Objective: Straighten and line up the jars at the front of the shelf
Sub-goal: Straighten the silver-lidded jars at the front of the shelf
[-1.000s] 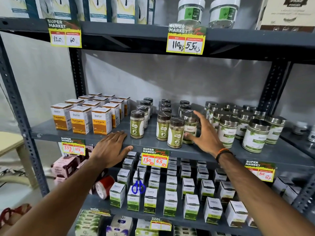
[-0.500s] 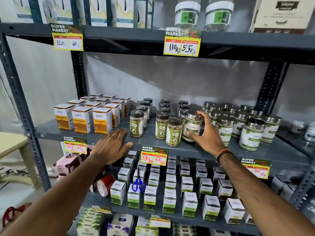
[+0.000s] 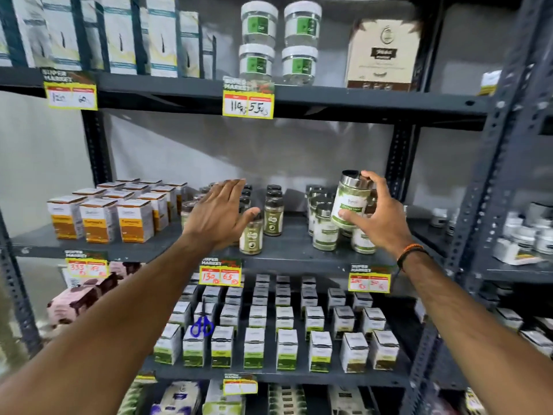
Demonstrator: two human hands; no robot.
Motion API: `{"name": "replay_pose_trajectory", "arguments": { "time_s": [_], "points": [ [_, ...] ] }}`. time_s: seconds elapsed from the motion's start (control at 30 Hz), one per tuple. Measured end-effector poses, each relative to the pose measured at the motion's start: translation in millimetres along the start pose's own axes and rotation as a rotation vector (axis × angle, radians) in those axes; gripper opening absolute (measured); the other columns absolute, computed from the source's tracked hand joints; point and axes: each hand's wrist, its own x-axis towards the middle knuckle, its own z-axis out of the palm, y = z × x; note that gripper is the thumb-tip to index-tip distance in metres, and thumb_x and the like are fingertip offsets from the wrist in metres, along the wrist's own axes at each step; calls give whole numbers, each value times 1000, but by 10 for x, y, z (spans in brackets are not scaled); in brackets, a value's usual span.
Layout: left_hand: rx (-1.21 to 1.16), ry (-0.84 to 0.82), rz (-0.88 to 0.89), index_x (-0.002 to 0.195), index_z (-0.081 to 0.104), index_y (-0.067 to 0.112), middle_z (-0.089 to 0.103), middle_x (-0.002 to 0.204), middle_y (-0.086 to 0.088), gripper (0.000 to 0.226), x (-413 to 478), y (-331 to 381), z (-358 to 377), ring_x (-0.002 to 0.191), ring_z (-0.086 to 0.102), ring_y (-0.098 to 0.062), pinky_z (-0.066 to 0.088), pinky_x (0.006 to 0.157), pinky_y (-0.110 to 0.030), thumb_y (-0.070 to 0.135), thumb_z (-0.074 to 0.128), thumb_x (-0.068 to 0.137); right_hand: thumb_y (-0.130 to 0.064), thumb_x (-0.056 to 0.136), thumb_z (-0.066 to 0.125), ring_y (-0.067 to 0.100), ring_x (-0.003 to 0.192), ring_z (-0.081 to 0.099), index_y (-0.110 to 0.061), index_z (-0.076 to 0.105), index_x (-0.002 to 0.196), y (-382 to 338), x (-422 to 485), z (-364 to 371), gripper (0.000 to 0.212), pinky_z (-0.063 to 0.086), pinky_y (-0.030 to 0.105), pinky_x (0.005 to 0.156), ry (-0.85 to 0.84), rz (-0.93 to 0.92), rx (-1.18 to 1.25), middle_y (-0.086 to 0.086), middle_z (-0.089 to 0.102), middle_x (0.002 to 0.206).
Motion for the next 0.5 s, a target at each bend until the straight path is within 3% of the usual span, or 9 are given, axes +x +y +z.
{"name": "replay_pose_trajectory", "arguments": {
  "time_s": [0.07,0.2,0.37,0.5],
  "points": [
    [-11,0,45,155,31,6,42,158,-18,77,135,294,44,145,38,-35,34,117,-51,63,31,102,-37,74,88,15,99,66,-42,37,144,110,10,-220,87,53,33,93,33,0,-19,-11,63,116],
    [-19,-45,98,157,29,6,40,159,-18,80,261,829,272,146,38,-35,33,118,-48,63,31,101,-35,75,88,2,92,66,-39,36,147,411,-1,-585,89,51,21,83,74,56,-48,-12,63,114],
    [-19,-230,75,161,20,13,34,164,-11,85,245,1216,760,147,37,-32,46,107,-53,71,25,99,-31,74,90,16,104,65,-41,38,144,910,-138,-809,88,52,34,94,60,109,-77,-9,62,119],
    [-33,-360,44,158,24,16,40,160,-9,91,165,1240,1148,142,43,-31,51,99,-53,80,15,93,-24,76,89,12,104,60,-34,38,145,1207,-260,-812,86,45,23,94,35,152,-105,-10,60,119]
  ]
}}
